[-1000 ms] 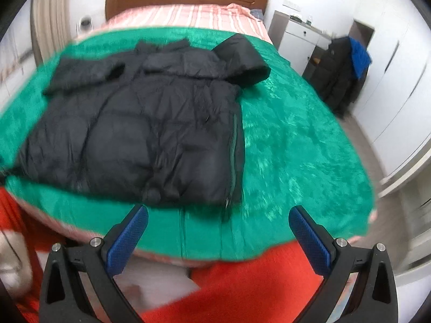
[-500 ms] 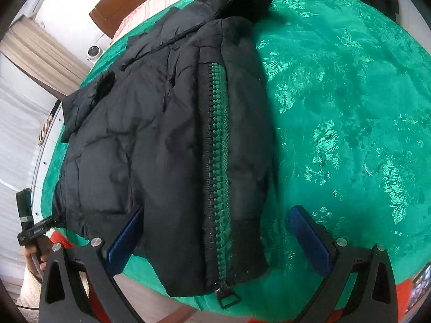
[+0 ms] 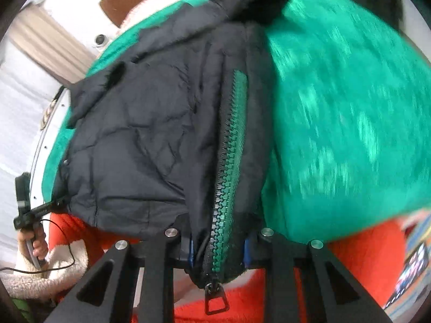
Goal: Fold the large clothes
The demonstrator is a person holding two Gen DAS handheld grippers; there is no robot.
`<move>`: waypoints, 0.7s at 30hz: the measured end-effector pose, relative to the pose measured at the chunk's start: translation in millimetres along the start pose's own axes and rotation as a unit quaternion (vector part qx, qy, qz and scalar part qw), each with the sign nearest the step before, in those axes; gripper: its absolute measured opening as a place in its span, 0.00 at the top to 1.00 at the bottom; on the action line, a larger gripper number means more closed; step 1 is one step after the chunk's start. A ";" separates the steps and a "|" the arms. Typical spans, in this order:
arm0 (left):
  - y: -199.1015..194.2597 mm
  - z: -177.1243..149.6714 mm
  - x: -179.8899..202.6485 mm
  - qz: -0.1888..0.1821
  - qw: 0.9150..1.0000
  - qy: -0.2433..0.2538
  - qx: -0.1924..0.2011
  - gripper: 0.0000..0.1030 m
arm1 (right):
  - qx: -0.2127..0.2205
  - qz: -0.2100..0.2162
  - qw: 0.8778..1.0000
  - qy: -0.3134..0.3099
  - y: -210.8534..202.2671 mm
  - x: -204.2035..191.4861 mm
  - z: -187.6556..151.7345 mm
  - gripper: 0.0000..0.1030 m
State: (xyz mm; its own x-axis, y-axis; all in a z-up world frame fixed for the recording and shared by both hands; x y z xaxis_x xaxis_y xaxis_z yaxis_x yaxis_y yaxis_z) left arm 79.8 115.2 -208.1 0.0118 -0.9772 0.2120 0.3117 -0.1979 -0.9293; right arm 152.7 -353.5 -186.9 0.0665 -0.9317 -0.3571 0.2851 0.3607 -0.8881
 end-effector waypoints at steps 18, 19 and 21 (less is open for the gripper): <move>-69.5 157.0 95.9 0.115 0.950 0.232 0.177 0.04 | 0.119 -0.067 0.991 0.009 -27.6 -12.2 34.4 0.25; -46.4 178.7 109.1 0.109 0.946 0.254 0.171 0.04 | 0.121 -0.064 0.991 0.007 -25.4 -16.6 35.0 0.25; -3.8 202.0 123.5 0.101 0.942 0.285 0.148 0.03 | 0.125 -0.047 0.991 0.002 -21.4 -34.0 34.3 0.25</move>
Point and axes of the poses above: each gripper's, at about its wrist camera, not at the fingertips, and y roughly the way its jaws point, x to its right, z to its top, the point moved 5 cm from there along y, roughly the way its jaws point, and after that the axes turned 2 degrees about -z, right-handed, at the moved point
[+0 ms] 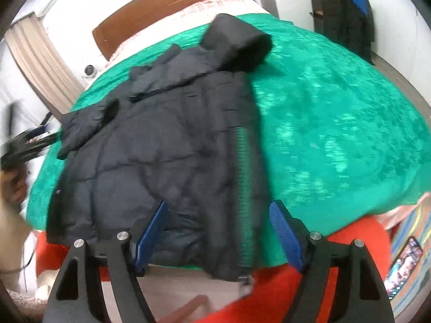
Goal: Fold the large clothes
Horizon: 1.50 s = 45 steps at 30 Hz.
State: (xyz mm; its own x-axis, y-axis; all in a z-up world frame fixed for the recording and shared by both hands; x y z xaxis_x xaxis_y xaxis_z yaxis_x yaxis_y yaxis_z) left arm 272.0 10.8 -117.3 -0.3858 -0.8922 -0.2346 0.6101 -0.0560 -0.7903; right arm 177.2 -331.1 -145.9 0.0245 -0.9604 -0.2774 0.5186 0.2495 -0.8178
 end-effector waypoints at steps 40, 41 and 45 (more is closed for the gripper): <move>-122.0 -352.2 -275.6 0.228 0.806 -0.545 -0.038 0.13 | 0.053 -0.141 0.901 -0.406 185.1 -179.6 166.3 0.69; -130.2 -349.3 -272.5 0.226 0.809 -0.541 -0.032 0.13 | 0.080 -0.142 0.914 -0.372 169.3 -170.6 177.9 0.69; -153.1 -324.4 -249.6 0.214 0.828 -0.519 -0.006 0.13 | 0.168 -0.093 0.959 -0.207 66.5 -98.1 234.7 0.71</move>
Point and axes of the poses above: each gripper's, at about its wrist camera, not at the fingertips, and y roughly the way its jaws point, x to its right, z to its top, the point moved 5 cm from there along y, roughly the way its jaws point, and after that the axes turned 2 degrees about -z, right-handed, at the moved point
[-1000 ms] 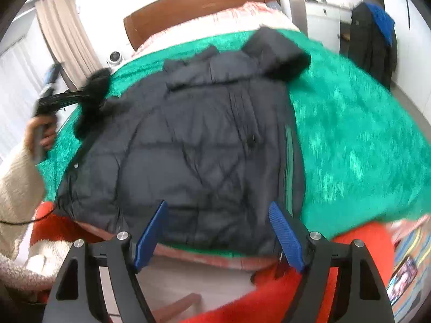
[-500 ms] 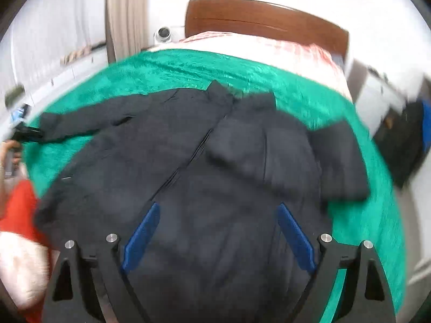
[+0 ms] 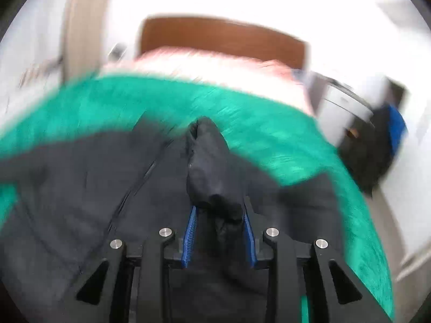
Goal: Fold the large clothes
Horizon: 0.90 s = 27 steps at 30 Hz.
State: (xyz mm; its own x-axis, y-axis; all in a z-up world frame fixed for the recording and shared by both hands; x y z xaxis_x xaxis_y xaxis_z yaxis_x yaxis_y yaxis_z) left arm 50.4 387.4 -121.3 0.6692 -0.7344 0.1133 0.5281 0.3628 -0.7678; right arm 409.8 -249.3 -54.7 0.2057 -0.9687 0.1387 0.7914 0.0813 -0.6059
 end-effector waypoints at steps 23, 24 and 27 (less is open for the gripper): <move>-1.4 -77.6 196.8 -0.104 0.981 0.158 -0.042 0.06 | -0.146 -0.173 0.900 0.373 -80.0 334.8 -261.5 0.30; 0.7 -76.6 194.4 -0.102 0.981 0.156 -0.043 0.06 | -0.135 -0.175 0.906 0.360 -90.5 325.3 -257.8 0.29; 1.0 -77.4 192.3 -0.115 0.983 0.140 -0.042 0.06 | -0.103 -0.180 0.923 0.324 -121.1 292.4 -238.5 0.26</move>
Point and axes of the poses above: each gripper's, at about its wrist camera, not at the fingertips, and y roughly the way its jaws point, x to its right, z to its top, the point moved 5 cm from there along y, roughly the way its jaws point, and after that the axes turned 2 degrees about -z, right-handed, at the moved point
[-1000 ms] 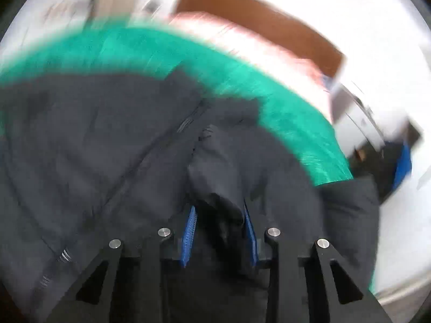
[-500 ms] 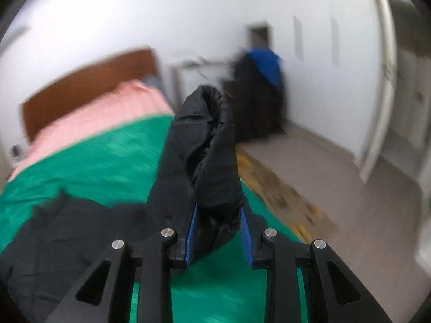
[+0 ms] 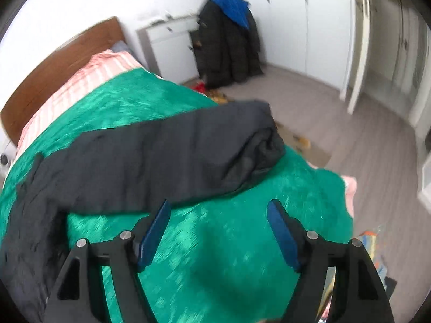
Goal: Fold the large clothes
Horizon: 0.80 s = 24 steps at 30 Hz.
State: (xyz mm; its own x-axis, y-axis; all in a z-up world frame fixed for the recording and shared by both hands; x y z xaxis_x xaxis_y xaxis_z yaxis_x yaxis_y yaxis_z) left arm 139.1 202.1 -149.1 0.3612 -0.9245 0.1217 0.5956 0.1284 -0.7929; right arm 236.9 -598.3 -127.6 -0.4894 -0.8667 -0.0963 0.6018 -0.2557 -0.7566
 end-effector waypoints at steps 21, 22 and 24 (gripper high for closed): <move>27.7 -48.5 58.2 -0.011 0.996 0.089 -0.029 0.00 | -0.021 0.296 0.920 -0.255 -49.9 -259.3 -186.0 0.17; 23.1 -47.0 61.4 0.002 0.995 0.100 -0.030 0.00 | -0.017 0.295 0.920 -0.259 -50.7 -257.2 -186.9 0.16; 11.0 -42.9 68.2 0.029 0.993 0.116 -0.013 0.00 | -0.010 0.290 0.919 -0.268 -48.8 -257.8 -189.4 0.16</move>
State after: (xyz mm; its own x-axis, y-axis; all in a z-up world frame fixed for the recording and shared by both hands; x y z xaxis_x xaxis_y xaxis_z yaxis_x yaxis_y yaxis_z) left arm 139.6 125.1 -175.2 0.2175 -0.9740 -0.0640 0.5595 0.1781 -0.8095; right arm 214.1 -281.2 -188.3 0.2933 -0.9428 -0.1586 0.6492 0.3182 -0.6909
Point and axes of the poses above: each gripper's, at about its wrist camera, not at the fingertips, and y roughly the way its jaws point, x to its right, z to its top, the point moved 5 cm from there along y, roughly the way its jaws point, and after that the axes turned 2 degrees about -z, right-handed, at the moved point
